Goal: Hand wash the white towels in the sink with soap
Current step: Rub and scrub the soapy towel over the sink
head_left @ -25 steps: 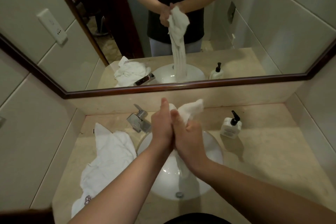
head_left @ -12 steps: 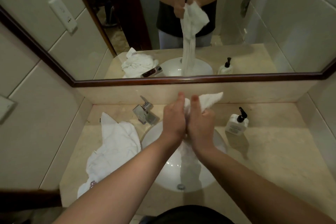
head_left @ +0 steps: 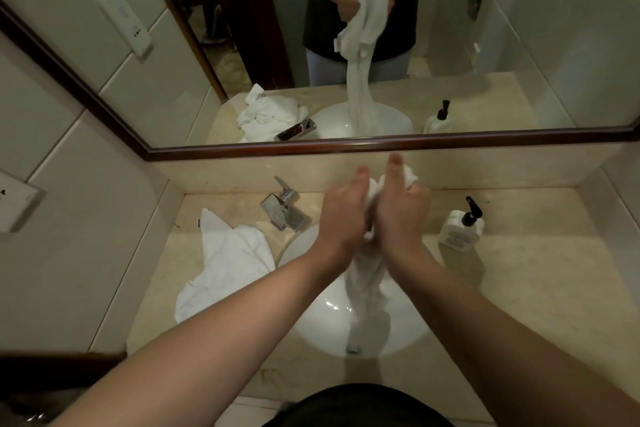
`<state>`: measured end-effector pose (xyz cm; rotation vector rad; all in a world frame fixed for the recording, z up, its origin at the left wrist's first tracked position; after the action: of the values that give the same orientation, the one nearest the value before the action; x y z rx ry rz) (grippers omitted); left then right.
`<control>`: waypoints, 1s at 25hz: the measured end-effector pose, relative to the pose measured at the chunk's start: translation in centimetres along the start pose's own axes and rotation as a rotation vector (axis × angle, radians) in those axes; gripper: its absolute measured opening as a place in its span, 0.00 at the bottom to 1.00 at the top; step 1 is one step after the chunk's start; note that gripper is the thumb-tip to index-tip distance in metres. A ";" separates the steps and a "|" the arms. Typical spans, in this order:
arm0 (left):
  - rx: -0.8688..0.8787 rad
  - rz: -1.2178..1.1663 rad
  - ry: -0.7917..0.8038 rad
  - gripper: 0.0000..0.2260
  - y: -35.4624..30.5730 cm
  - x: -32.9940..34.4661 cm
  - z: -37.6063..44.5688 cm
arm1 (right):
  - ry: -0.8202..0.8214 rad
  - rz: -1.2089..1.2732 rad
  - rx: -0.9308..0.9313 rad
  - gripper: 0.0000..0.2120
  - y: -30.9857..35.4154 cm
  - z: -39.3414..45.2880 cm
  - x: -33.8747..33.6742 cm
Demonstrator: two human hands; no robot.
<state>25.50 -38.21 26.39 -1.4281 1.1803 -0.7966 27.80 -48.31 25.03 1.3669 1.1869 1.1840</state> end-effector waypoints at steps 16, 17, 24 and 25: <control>-0.013 0.035 0.066 0.25 0.0 0.8 0.4 | -0.043 -0.041 -0.014 0.24 0.1 0.2 -0.7; -0.046 0.018 -0.002 0.25 -0.1 0.4 0.4 | 0.011 -0.057 -0.044 0.25 0.3 -0.6 -0.1; -0.064 -0.048 -0.018 0.24 0.4 0.5 -0.2 | 0.005 -0.085 -0.048 0.27 0.7 -0.1 -0.3; -0.081 -0.047 -0.069 0.24 0.6 0.1 -0.2 | 0.064 -0.121 -0.069 0.29 0.4 -0.6 0.2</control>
<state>25.21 -38.30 25.84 -1.5427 1.1406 -0.7331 27.27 -48.15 25.52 1.1970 1.2448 1.1797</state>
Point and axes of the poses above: each hand's wrist, its own z-axis towards the middle knuckle, its own x-axis out of the palm, y = z × x, the point moved 7 cm from there along z, towards the middle knuckle, and after that the axes turned 6 degrees about y, right-handed, at the moved point
